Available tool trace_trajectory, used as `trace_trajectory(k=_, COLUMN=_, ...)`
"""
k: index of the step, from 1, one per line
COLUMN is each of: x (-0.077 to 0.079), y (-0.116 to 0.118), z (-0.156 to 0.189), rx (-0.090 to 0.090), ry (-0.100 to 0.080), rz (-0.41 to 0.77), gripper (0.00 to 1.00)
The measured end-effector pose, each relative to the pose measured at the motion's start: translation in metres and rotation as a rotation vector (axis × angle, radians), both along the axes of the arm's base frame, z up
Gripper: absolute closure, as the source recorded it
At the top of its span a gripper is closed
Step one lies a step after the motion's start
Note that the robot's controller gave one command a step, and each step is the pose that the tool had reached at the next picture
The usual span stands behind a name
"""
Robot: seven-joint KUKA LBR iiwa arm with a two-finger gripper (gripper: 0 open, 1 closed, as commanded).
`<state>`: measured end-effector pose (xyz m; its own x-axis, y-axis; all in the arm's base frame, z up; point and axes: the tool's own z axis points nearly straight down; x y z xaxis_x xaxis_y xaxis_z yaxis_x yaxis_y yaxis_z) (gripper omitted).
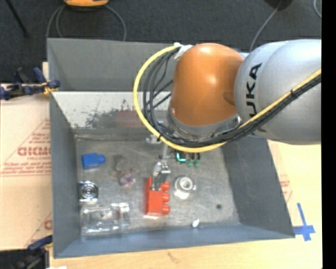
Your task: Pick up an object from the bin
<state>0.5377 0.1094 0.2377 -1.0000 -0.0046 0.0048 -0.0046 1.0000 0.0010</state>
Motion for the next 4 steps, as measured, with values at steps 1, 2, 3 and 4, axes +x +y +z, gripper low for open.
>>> trace_trajectory(k=1, x=0.044, y=0.05, z=-0.165, rx=0.001, ry=-0.016, rz=-0.256, gripper=0.0)
trace_trajectory(k=2, x=0.058, y=0.009, z=-0.135, rx=0.0, ry=-0.011, rz=-0.285, gripper=0.0)
trace_trajectory(k=3, x=0.061, y=0.011, z=-0.136, rx=0.002, ry=-0.01, rz=-0.296, gripper=0.0)
trace_trajectory(k=4, x=0.063, y=0.01, z=-0.162, rx=0.003, ry=-0.01, rz=-0.436, gripper=0.0)
